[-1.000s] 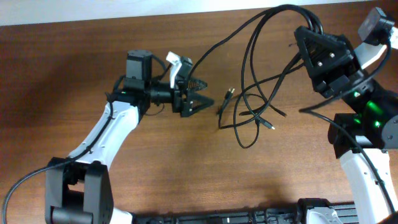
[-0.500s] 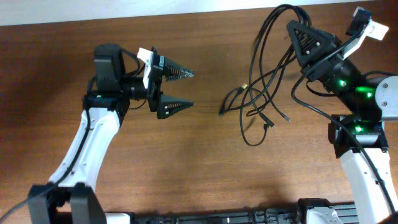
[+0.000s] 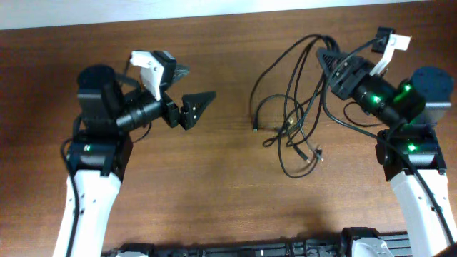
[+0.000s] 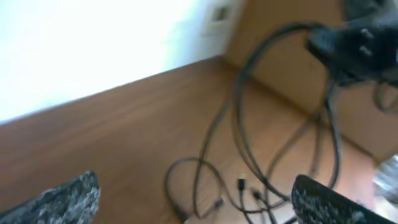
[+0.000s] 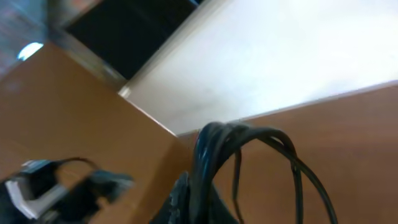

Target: Untangle cables

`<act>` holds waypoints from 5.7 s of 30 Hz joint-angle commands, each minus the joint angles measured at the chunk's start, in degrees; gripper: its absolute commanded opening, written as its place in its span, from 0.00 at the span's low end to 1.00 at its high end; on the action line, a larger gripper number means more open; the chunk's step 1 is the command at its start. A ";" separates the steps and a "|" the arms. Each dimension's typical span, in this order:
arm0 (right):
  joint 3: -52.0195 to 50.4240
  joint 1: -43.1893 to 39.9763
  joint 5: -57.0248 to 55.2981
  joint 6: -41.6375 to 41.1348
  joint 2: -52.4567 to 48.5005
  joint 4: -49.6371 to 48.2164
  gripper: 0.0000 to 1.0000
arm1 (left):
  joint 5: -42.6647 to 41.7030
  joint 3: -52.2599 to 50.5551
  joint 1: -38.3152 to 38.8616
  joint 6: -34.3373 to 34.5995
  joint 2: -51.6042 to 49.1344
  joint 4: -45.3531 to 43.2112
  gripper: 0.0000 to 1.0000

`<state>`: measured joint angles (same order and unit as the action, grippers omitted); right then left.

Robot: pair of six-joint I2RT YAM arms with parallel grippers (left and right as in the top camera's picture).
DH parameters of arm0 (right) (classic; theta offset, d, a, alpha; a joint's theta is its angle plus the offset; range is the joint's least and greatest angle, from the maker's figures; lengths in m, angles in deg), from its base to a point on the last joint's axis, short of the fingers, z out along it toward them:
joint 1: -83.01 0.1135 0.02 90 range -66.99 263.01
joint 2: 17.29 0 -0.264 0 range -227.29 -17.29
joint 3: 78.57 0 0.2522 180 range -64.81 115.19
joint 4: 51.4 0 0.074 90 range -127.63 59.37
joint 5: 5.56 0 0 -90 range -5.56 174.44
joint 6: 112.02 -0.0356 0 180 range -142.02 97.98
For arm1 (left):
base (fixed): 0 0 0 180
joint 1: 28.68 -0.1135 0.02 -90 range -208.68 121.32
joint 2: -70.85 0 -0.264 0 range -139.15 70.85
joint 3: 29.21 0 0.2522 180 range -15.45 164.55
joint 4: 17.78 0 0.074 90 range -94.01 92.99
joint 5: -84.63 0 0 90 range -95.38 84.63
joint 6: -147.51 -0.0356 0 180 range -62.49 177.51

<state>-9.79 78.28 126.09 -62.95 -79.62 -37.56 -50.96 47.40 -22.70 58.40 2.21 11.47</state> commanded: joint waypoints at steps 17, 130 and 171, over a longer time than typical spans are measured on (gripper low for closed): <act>23.15 -0.04 -27.45 28.72 -0.59 48.52 0.26 | 24.00 -0.07 -0.24 5.92 7.52 7.78 0.99; 71.63 17.84 -15.67 40.96 -29.22 61.44 0.04 | 24.00 -0.07 -0.24 5.95 7.50 13.99 0.99; 71.63 17.53 1.70 26.69 -26.67 53.31 0.04 | 24.00 -0.07 -0.24 5.95 7.50 14.01 0.99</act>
<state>61.29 95.81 116.52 -34.73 -105.63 15.95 -27.37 47.33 -22.70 63.86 9.36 25.55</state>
